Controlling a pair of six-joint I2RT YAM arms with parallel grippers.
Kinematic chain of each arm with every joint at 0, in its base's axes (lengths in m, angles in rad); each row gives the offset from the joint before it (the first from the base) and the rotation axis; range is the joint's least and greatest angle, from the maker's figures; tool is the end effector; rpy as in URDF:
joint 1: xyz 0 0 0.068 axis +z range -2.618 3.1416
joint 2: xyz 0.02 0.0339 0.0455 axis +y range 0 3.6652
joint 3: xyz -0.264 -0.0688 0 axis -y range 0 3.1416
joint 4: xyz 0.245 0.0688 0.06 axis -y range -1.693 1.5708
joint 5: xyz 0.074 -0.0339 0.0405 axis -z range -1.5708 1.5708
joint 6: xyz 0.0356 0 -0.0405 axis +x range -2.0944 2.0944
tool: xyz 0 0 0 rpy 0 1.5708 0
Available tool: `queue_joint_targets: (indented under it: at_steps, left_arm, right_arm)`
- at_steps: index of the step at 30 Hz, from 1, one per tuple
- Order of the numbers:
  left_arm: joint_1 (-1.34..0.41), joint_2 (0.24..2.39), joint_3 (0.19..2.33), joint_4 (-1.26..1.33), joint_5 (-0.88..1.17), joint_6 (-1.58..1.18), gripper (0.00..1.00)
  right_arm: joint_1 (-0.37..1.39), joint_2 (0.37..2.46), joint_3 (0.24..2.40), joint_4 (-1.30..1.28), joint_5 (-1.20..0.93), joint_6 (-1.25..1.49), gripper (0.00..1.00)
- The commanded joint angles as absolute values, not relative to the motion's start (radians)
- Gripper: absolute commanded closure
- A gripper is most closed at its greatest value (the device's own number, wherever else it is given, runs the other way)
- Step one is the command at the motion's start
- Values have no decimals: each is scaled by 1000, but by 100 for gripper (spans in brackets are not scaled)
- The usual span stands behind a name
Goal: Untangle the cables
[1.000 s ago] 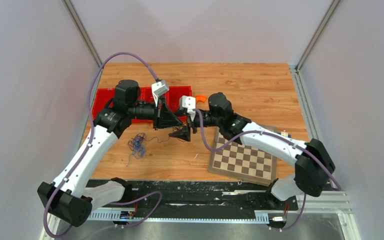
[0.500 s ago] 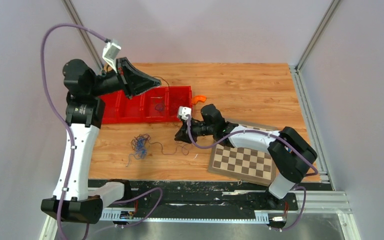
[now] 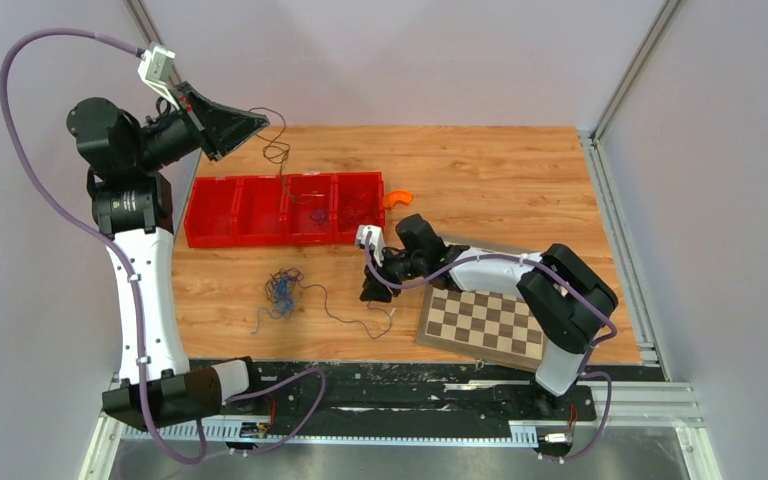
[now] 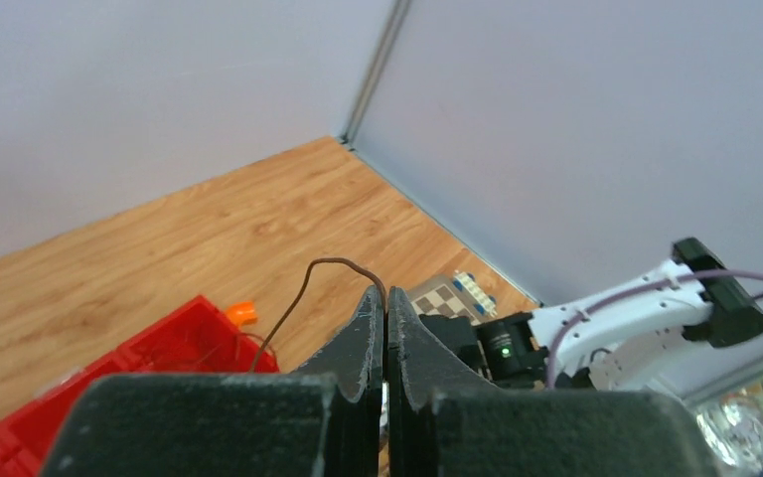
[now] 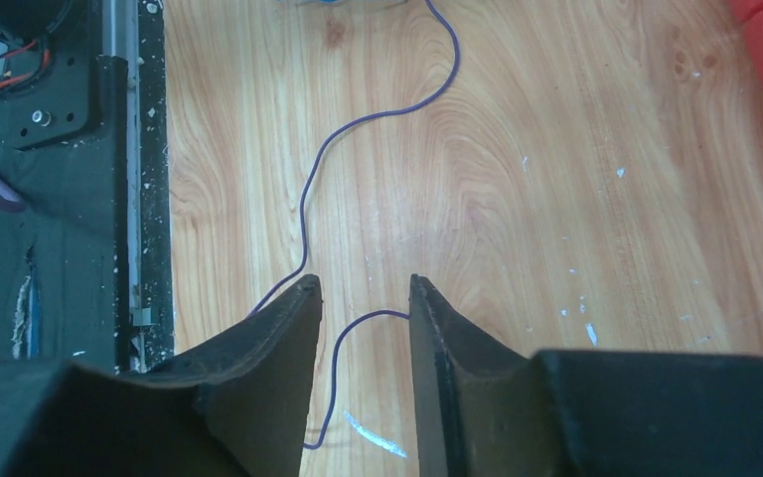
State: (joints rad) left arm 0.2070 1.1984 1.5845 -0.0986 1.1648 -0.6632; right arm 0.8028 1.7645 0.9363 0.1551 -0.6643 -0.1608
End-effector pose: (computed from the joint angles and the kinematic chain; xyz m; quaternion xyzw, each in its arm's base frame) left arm 0.2149 0.0117 0.5322 0.1889 0.6390 -0.4720 0.5773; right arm 0.2346 0.2745 0.1690 -0.5200 0.6892 0.4082 0.2966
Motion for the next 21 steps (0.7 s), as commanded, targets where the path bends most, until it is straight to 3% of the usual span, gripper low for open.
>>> queue_joint_targets:
  at_steps: [1, 3, 7, 10, 17, 21]
  left_arm:
    - [278, 1218, 1577, -213, 1123, -588, 100]
    - [295, 1222, 1564, -211, 1120, -576, 100]
    - [301, 1233, 1568, -293, 1041, -464, 100]
    - [305, 1260, 1558, -353, 978, -366, 100]
    - [315, 1340, 1527, -366, 933, -294, 100]
    - [317, 1371, 1562, -402, 874, -239, 100]
  right_arm:
    - [788, 1689, 1011, 51, -693, -183, 61]
    - [782, 1672, 1019, 16, -688, -198, 57]
    - [770, 1622, 1012, -28, -680, -228, 34]
    - [748, 1615, 1067, -80, -665, -250, 23]
    - [659, 1624, 1197, -157, -551, -330, 3]
    - [603, 1611, 1226, -167, -544, -325, 0]
